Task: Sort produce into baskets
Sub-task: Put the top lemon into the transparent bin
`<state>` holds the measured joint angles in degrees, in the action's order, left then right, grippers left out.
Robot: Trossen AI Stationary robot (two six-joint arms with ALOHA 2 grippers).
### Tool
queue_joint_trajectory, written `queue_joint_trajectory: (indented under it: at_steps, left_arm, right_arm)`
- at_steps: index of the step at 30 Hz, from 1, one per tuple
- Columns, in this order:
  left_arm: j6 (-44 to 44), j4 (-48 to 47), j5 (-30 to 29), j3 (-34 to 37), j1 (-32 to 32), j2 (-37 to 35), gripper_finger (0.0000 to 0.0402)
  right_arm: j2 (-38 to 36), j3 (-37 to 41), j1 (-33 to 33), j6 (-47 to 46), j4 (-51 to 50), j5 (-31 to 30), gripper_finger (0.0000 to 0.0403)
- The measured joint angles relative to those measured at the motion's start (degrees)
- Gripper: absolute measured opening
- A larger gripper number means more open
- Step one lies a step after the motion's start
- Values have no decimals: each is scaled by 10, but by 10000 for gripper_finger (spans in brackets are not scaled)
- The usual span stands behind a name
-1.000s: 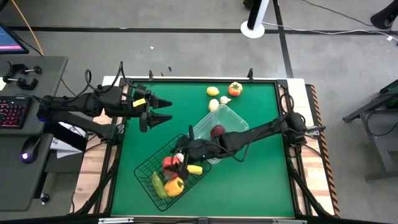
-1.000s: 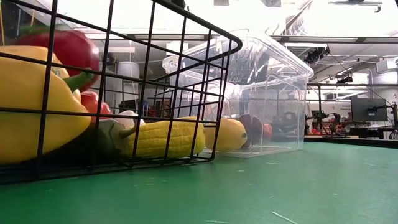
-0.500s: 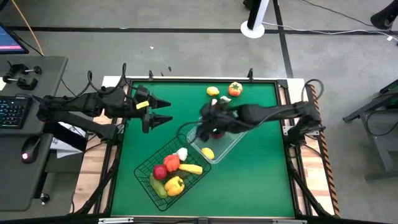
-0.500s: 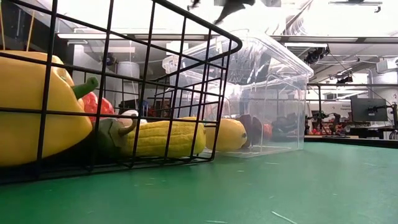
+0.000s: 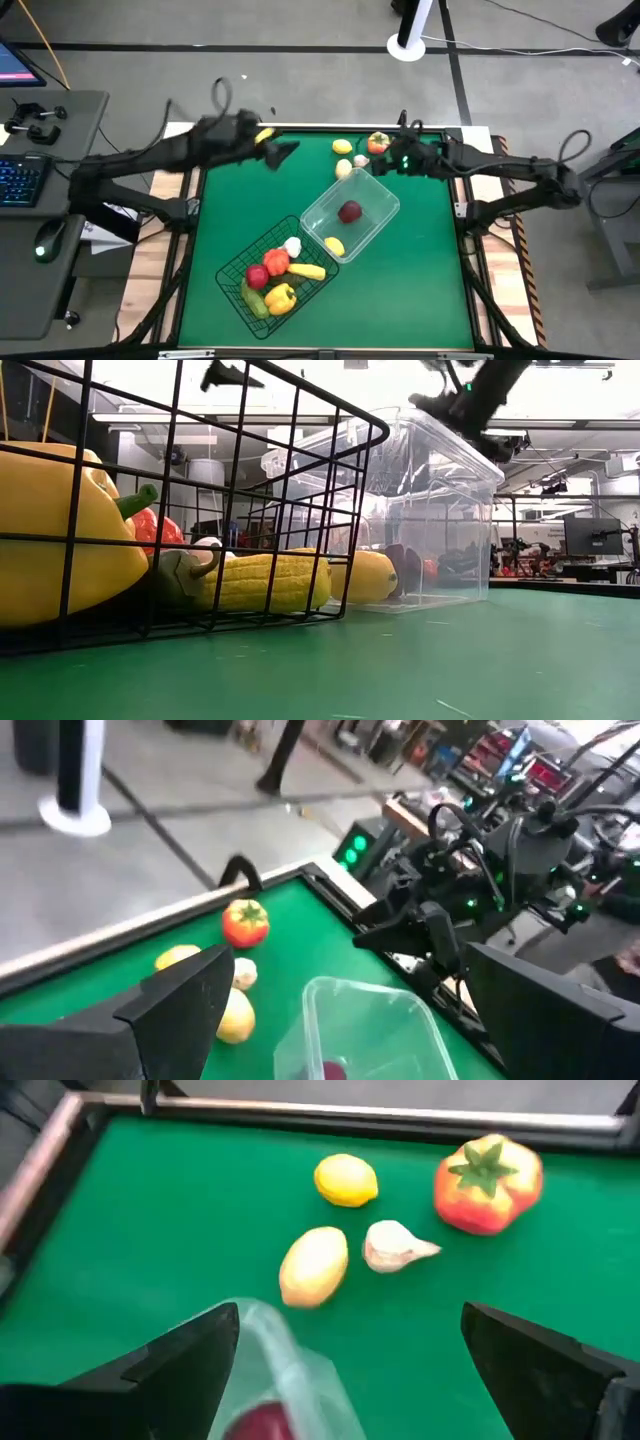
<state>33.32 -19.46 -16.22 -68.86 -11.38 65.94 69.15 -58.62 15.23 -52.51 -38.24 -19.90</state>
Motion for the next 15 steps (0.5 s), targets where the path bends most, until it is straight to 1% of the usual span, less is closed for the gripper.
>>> queue_joint_trajectory:
  at_steps: [4,6,7,10,13,15]
  left_arm:
    - [7,-4,163,-68,-100,119,375]
    - [-17,-4,239,-109,-129,182,375]
    - [-36,-4,268,-129,-139,212,375]
    - [-95,-3,316,-184,-161,296,375]
    - [-142,-5,334,-230,-179,369,375]
    - [-140,-13,341,-256,-191,412,375]
  right_arm:
    - [-26,75,89,53,128,113,374]
    - [-28,94,124,80,180,170,374]
    - [-28,100,139,93,200,196,374]
    - [-28,108,173,127,238,248,374]
    - [-28,107,194,139,244,263,374]
    - [-28,107,202,138,247,273,374]
